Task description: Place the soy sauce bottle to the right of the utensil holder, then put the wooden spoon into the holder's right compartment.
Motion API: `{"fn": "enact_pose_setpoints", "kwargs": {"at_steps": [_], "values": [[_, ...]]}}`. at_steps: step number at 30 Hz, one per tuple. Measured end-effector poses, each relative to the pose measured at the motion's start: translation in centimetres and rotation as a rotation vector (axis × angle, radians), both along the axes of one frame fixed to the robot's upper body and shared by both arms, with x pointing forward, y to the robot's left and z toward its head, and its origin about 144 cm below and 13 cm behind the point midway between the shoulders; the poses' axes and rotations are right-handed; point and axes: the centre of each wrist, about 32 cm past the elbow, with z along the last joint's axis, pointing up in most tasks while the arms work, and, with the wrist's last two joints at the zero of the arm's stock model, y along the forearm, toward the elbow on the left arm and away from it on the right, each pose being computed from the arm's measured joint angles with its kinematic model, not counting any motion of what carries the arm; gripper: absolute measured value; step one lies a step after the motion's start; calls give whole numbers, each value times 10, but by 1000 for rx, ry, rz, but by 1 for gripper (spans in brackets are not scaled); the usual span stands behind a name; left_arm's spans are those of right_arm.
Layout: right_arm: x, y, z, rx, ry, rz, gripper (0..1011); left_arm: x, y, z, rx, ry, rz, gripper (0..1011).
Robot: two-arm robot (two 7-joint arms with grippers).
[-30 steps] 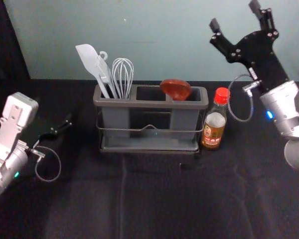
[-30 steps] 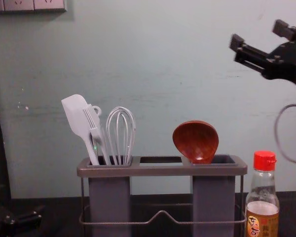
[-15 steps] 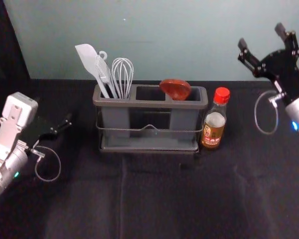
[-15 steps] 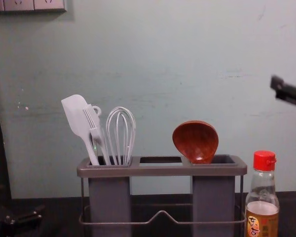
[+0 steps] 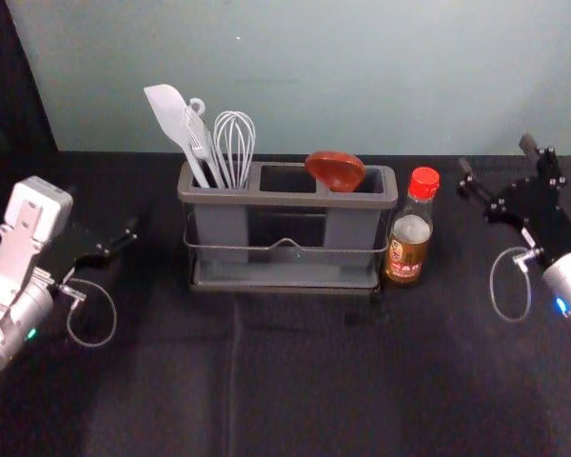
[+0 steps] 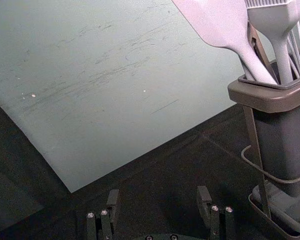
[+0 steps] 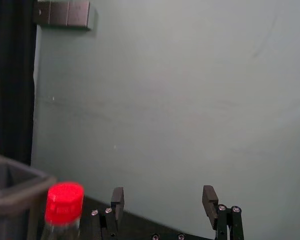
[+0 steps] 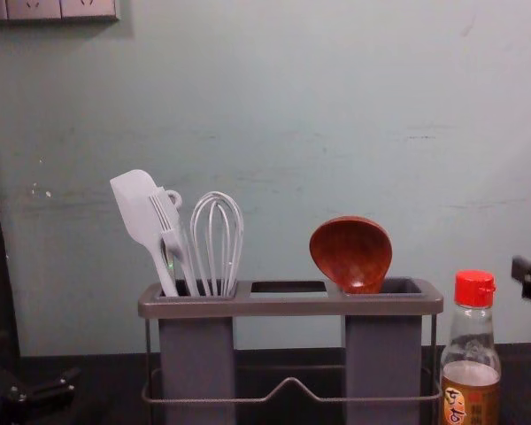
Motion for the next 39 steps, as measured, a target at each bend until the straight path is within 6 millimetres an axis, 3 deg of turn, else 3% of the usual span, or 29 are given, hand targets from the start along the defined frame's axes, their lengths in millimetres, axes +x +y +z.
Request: {"fn": "enact_pose_setpoints", "kwargs": {"at_steps": [10,39], "values": [[-10,-3,-17,-24,80,-16,1003,0,0,0,0,0,0,1000],[-10,-3,-17,-25,82,-16,1003,0,0,0,0,0,0,1000]]}}
